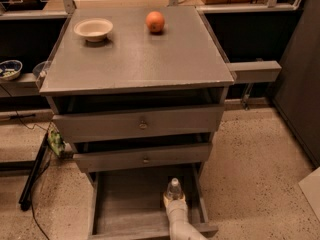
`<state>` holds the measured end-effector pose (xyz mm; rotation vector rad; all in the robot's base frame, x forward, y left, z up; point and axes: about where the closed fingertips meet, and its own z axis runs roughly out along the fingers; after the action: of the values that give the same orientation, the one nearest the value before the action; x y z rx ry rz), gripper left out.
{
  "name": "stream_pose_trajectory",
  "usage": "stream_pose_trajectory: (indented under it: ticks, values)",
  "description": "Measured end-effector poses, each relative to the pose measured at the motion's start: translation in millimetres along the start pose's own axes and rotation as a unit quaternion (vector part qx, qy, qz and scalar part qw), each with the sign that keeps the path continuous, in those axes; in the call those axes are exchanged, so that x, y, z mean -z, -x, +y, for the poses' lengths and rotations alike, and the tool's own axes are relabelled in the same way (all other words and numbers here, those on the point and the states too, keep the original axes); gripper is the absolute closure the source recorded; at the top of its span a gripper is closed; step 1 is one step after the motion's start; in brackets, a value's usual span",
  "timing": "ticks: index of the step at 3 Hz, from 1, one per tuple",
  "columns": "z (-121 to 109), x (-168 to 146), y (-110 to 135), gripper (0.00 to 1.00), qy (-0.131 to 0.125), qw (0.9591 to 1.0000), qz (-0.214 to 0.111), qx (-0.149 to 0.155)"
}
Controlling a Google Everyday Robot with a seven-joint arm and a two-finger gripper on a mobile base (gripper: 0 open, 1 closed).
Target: Place blue plastic bottle into bottom drawer
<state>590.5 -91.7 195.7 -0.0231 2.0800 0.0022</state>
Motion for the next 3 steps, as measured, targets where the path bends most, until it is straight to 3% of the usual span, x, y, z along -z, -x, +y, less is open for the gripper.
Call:
stream_pose_trajectory:
  ticks: [1,2,3]
  values:
    - [-5,0,-6,1.0,-0.004,0.9999,0.008,-0.011]
    - [-19,6,-36,1.0,-0.011,0.9994,0.005,-0.031]
    - [-19,6,-39,1.0,-0.009,0.9995,0.009,-0.03]
